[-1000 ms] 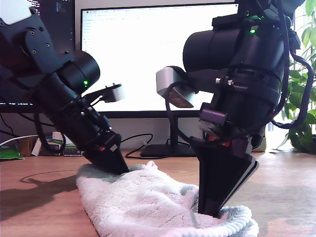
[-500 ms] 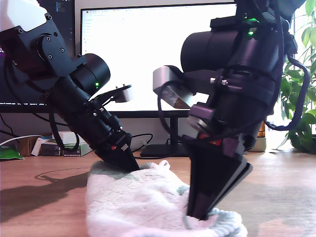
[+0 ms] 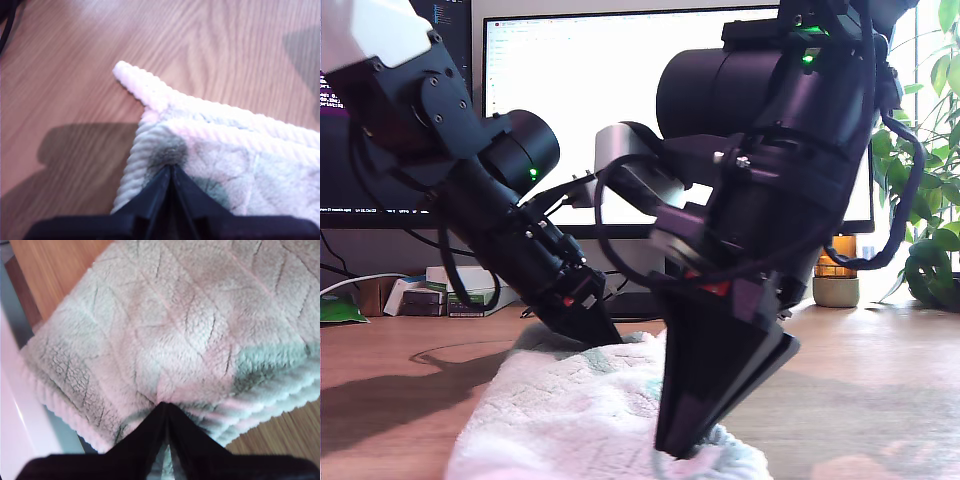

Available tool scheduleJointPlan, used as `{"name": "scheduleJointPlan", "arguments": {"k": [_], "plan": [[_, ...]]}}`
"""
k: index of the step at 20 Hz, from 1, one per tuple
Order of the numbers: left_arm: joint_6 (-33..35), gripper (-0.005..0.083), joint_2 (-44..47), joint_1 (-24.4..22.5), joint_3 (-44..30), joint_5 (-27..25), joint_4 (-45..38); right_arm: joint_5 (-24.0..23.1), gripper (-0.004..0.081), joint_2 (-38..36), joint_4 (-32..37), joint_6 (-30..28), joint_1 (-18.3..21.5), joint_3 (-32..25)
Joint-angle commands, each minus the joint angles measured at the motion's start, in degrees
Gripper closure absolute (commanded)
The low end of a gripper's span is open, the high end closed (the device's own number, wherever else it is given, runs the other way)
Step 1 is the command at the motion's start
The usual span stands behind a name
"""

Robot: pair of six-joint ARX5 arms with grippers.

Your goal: Fold the tea towel to a neat square and place it to the right

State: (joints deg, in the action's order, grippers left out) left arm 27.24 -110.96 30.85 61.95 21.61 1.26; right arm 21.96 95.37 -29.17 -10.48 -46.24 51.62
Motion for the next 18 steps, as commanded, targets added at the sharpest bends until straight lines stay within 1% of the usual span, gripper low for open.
{"name": "scheduleJointPlan", "arguments": {"k": [1,6,8,15,18], "plan": [[0.31,0.0794,-3.19,0.76,-0.22,0.02,0.02,0.17,0.0782,1.09,1.01,0.74,-0.59,-1.22],[0.90,0.0794,-4.57,1.09,0.66,-0.26,-0.09,0.13,0.0782,1.09,3.34,1.75,-0.63,-1.22],[0.90,0.0794,-4.87,1.09,1.36,-0.76,-0.76,-0.55,0.0782,1.07,4.55,1.77,-0.61,-1.22],[0.87,0.0794,-7.15,1.03,2.03,-2.49,-2.56,-8.17,0.0782,1.09,7.21,1.01,-0.26,-1.22],[0.87,0.0794,-8.72,1.01,2.69,-3.13,-2.64,-8.94,0.0782,1.09,8.92,1.05,0.74,-1.20]]}}
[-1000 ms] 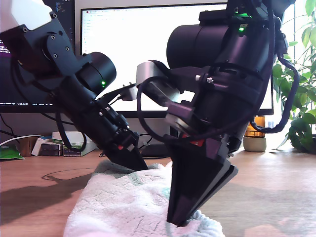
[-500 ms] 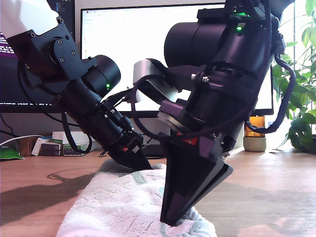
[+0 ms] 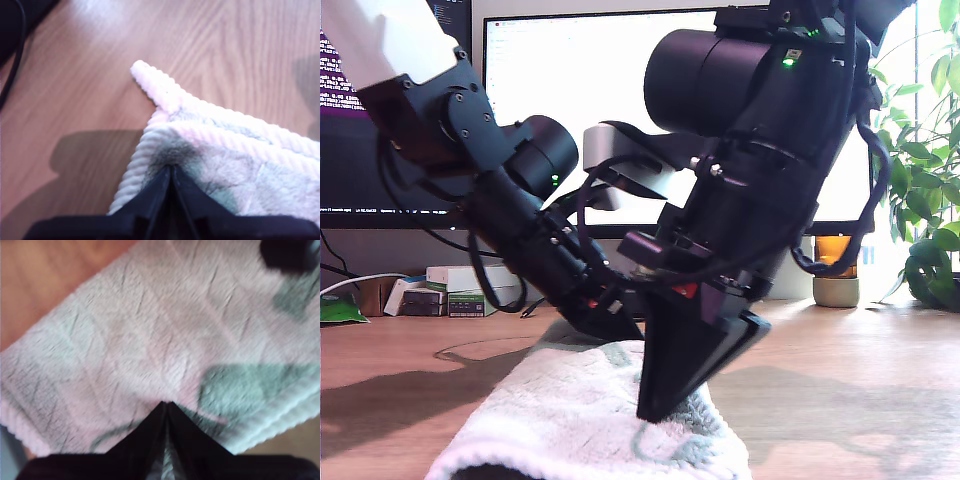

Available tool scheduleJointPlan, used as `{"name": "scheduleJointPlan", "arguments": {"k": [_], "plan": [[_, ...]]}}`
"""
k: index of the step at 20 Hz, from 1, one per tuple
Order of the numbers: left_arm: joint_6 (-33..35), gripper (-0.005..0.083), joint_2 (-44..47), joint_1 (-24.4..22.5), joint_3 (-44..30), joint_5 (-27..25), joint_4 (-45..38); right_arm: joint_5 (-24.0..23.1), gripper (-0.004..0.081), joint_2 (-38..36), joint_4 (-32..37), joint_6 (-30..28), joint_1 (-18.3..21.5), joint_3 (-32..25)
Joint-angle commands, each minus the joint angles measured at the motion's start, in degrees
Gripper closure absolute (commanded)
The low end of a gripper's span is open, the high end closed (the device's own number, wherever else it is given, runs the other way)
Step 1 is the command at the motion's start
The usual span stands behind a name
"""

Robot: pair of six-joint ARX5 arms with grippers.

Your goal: Fold the tea towel to a neat square and place it to the right

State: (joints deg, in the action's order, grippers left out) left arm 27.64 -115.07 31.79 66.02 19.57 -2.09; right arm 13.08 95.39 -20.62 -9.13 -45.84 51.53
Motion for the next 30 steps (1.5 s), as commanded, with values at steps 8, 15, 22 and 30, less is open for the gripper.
{"name": "scheduleJointPlan", "arguments": {"k": [8,15,22,30], "plan": [[0.24,0.0794,-4.61,-2.99,1.86,-1.22,-1.14,-0.20,0.0782,1.05,1.44,-0.22,4.59,1.31],[-0.17,0.0794,-2.23,-3.43,4.98,2.25,2.86,0.04,0.0782,0.61,-0.70,-0.26,6.49,4.90],[-0.31,0.0794,-2.12,-2.21,8.33,5.38,4.48,0.09,0.0782,-2.62,-1.36,-1.36,6.51,4.90],[-0.15,0.0794,8.00,-3.28,8.50,6.97,17.66,0.09,0.0782,-3.96,-2.01,0.72,6.62,6.86]]}}
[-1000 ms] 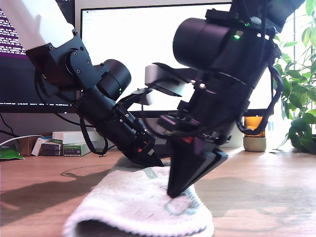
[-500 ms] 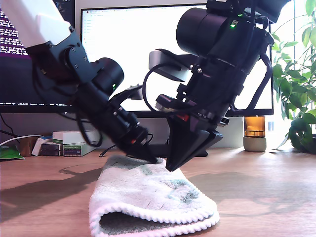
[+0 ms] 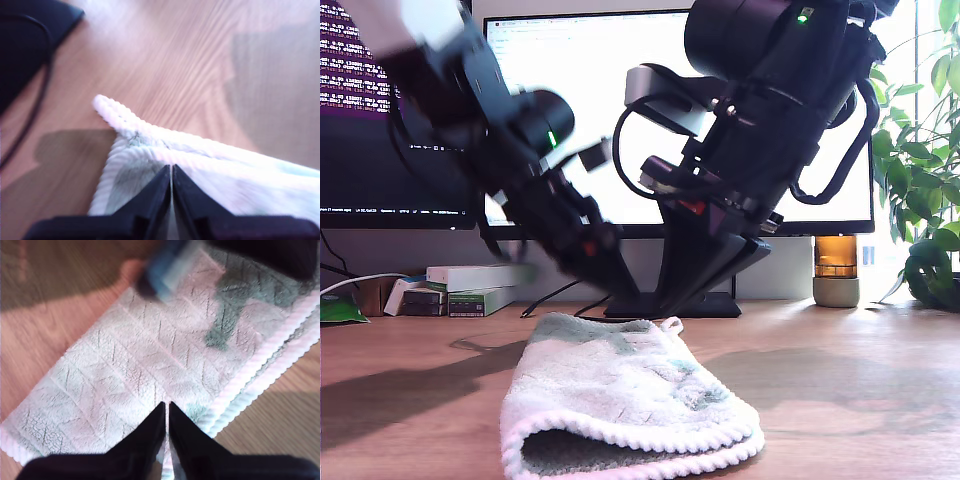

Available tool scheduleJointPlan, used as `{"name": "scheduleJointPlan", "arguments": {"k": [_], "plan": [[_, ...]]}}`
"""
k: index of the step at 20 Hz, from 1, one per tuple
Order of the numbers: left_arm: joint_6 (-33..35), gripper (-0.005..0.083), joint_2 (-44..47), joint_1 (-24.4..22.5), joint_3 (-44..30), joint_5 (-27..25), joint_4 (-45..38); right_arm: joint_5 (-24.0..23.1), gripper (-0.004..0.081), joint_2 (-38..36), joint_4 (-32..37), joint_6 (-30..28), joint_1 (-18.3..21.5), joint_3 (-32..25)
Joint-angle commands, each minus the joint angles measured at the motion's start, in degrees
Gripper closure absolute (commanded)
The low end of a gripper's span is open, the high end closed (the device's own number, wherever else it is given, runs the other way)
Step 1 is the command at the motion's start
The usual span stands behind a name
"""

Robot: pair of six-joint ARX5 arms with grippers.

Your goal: Fold the tea towel to a neat square and place it to the right

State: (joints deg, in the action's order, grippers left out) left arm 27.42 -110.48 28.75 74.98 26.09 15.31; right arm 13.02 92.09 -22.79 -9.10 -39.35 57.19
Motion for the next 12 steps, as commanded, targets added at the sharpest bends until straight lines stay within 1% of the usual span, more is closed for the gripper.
{"name": "scheduleJointPlan", "arguments": {"k": [1,3,6,9,11,12], "plan": [[0.02,0.0794,5.27,-0.63,-0.48,0.46,2.36,0.31,0.0782,-0.94,0.09,2.03,0.13,1.68],[-0.04,0.0794,8.90,-1.44,-0.52,0.46,5.62,-0.85,0.0782,-3.10,0.17,1.62,0.20,1.70],[-0.81,0.0794,14.27,-2.67,-1.40,0.44,7.98,-3.69,0.0782,-9.03,0.76,1.42,0.44,1.68],[-2.60,0.0794,21.11,-3.21,-5.46,0.44,5.46,-6.19,0.0782,-15.45,0.11,1.29,0.48,1.53],[-3.52,0.0794,25.90,-3.21,-9.18,0.39,3.43,-6.43,0.0782,-19.54,0.17,1.20,0.48,-0.04],[-3.98,0.0794,28.37,-3.21,-11.39,0.13,2.19,-7.72,0.0782,-21.75,0.52,1.22,0.42,-1.42]]}}
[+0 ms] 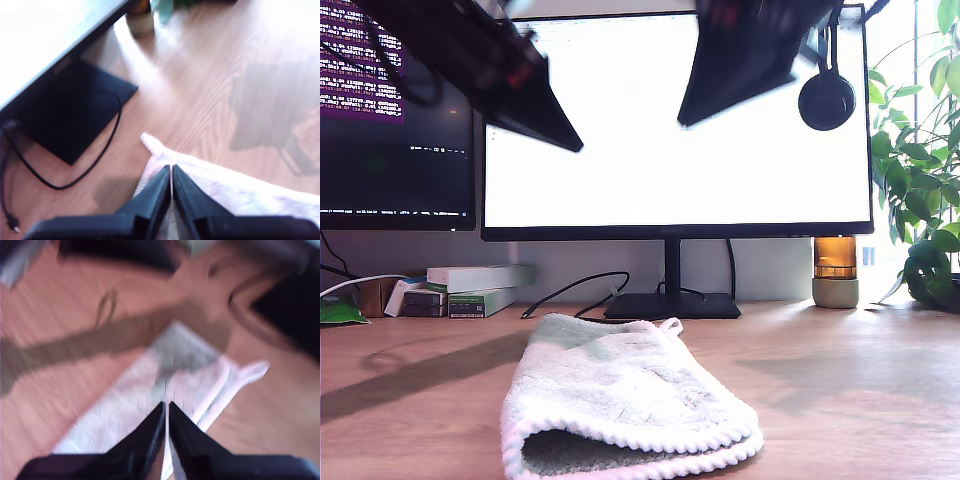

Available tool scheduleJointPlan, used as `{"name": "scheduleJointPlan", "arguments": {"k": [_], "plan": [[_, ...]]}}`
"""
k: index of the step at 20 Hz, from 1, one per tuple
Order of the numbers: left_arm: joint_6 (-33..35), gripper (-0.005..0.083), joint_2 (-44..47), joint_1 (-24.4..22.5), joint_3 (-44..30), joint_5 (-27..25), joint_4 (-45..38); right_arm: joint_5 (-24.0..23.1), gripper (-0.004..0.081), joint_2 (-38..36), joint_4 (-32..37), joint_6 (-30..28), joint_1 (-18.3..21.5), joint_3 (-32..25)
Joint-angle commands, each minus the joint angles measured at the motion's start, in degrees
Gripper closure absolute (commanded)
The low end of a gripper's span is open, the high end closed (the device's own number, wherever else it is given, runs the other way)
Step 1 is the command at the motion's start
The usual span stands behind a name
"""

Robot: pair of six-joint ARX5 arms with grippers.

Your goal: Fold the tea towel to a neat square and place it to the right

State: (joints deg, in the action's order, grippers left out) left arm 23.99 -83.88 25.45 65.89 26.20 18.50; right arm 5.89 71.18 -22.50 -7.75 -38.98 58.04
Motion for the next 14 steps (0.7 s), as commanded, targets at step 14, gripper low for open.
{"name": "scheduleJointPlan", "arguments": {"k": [14], "plan": [[-19.10,0.0794,34.03,7.04,-41.83,-5.31,-21.24,-3.50,0.0782,-31.74,6.49,5.79,-4.76,-32.72]]}}
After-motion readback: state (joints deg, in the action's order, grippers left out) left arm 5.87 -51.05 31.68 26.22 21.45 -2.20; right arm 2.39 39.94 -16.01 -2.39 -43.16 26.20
